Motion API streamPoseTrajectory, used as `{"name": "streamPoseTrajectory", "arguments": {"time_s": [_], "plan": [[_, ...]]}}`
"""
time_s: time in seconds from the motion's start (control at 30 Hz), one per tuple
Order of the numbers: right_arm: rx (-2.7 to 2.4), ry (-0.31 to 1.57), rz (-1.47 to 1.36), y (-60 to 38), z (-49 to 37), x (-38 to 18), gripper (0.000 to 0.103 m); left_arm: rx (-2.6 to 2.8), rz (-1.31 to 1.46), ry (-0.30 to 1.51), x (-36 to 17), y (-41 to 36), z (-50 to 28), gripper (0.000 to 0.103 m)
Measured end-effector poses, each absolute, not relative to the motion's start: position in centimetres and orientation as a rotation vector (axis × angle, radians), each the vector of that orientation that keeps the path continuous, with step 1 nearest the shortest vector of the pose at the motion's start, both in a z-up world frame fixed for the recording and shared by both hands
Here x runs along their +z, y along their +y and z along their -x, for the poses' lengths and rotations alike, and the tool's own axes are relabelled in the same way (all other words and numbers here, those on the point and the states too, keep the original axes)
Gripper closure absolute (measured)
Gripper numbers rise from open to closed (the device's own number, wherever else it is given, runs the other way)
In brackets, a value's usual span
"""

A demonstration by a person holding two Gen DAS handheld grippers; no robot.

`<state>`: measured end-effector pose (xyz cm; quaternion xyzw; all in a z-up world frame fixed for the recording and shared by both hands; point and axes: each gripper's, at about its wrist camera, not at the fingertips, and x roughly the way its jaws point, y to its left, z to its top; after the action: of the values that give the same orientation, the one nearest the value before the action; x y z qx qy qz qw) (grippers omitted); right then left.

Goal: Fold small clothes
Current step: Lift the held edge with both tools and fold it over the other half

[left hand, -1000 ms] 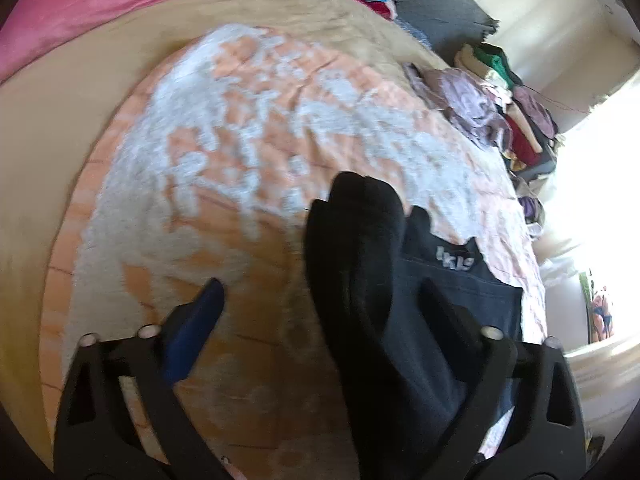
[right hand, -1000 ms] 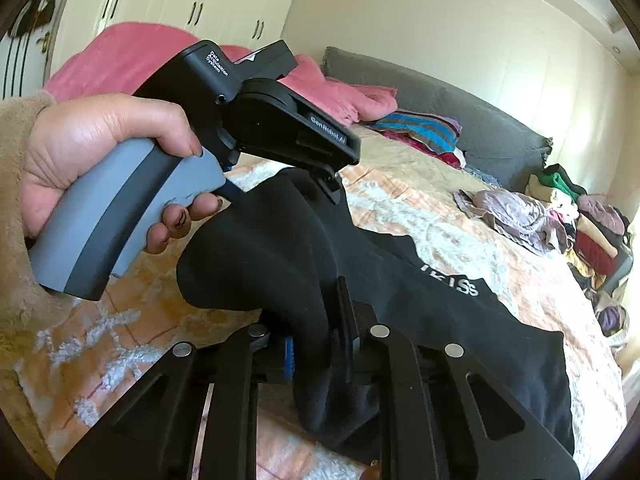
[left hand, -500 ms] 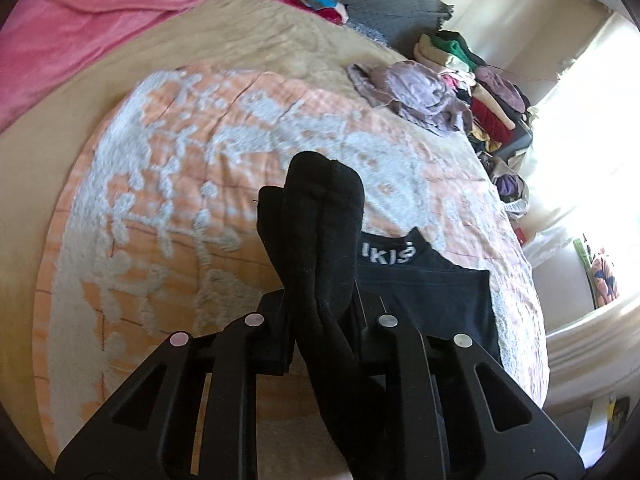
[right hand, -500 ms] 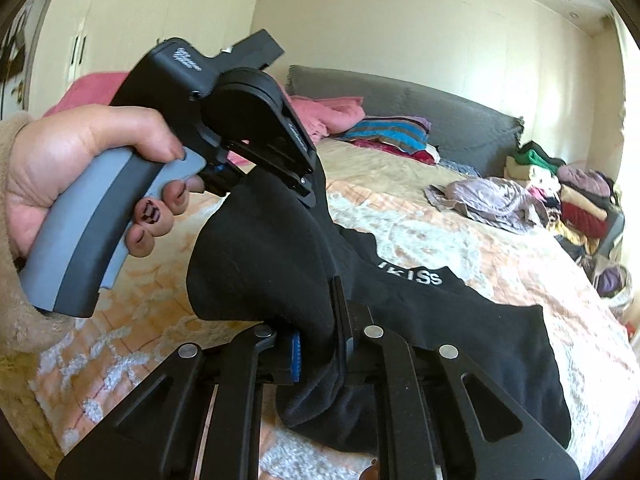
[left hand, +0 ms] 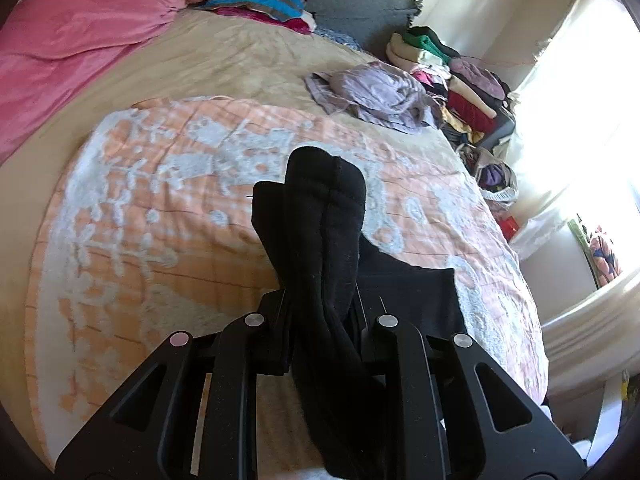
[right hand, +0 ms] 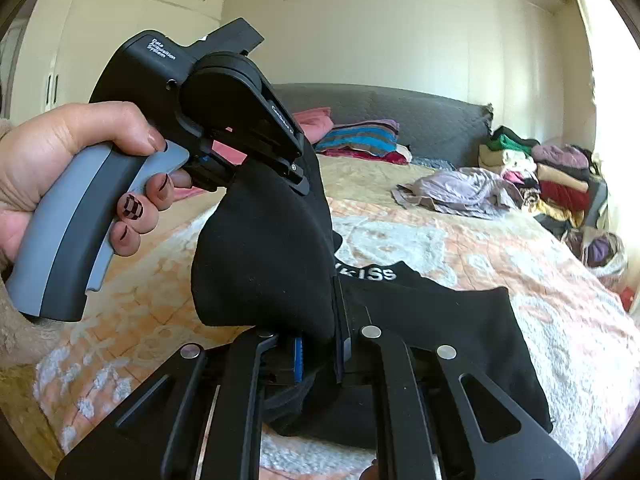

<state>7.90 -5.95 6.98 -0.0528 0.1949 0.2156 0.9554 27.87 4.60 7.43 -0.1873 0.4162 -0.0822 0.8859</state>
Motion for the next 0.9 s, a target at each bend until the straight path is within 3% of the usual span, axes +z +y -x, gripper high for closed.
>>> {"name": "streamPoseTrajectory", "arguments": {"time_s": [0.5,0.9], "plan": [[0.372,0.455,-0.003,-11.6,-8.0,5.6,0.095,-0.234,0.327,0.914,6.4,-2.6,-30.1,0.089],[0.336,0.585,-0.043,-15.8,-9.7,2.5,0.095,-0.282,0.282,0.989,2.9,-9.1,-32.6,0.077]]}}
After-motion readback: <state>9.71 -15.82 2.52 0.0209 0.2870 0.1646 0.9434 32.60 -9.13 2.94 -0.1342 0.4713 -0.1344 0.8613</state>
